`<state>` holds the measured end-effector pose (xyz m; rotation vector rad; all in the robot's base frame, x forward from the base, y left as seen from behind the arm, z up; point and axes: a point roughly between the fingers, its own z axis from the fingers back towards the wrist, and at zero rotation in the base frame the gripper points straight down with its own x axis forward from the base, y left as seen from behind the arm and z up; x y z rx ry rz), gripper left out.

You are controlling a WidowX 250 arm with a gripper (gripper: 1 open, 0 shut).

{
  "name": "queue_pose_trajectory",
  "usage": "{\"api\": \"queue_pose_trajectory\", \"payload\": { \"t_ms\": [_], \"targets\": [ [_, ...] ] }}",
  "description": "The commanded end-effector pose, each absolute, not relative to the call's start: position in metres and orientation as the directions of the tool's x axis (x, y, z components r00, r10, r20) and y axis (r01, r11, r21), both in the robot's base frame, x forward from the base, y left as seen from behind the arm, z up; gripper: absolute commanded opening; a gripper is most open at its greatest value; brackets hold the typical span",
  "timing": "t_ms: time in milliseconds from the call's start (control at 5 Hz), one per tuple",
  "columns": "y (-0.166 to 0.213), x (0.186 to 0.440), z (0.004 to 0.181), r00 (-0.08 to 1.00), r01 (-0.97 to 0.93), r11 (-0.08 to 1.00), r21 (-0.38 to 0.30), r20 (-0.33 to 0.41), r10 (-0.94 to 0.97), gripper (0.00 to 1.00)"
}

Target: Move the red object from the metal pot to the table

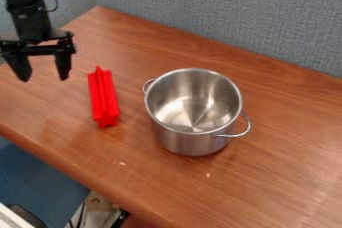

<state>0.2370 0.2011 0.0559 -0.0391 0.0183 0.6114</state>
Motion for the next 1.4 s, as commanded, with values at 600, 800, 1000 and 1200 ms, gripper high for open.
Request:
{"api": "queue_pose_trajectory", "payload": {
  "t_ms": [600,800,1000,1200],
  "targets": [
    [0.183,0.241,0.069,0.813,-0.579,0.813,-0.061,0.034,0.581,1.0],
    [0.181,0.237,0.068,0.806,-0.587,0.806,-0.069,0.035,0.59,1.0],
    [0.186,0.236,0.079,0.771,-0.633,0.773,-0.04,0.052,0.634,1.0],
    [0.19,0.236,0.09,0.735,-0.675,0.737,-0.012,0.07,0.674,1.0]
  ]
}}
